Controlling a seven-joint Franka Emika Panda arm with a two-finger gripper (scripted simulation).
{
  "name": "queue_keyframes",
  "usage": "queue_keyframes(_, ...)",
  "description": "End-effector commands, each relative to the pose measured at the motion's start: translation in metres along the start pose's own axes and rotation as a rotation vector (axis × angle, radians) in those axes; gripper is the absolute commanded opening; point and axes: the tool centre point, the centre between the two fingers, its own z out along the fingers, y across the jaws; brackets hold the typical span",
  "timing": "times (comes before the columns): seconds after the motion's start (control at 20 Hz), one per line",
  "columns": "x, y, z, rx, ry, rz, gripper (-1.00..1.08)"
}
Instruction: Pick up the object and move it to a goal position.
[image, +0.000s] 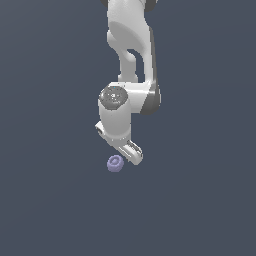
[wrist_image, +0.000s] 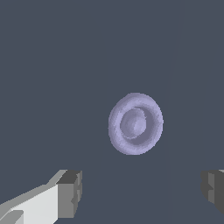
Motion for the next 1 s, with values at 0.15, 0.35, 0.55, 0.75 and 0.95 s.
queue_keyframes(0.15,0.015,0.003,0.010,0.002,0.007,0.160,1.00)
queue_keyframes(0.35,0.022,0.005,0.015,0.003,0.012,0.243,1.00)
queue_keyframes(0.55,0.027,0.006,0.019,0.004,0.015,0.301,1.00)
queue_keyframes(0.75,0.030,0.007,0.021,0.005,0.017,0.333,1.00)
queue_keyframes(0.95,0.030,0.007,0.021,0.004,0.017,0.336,1.00)
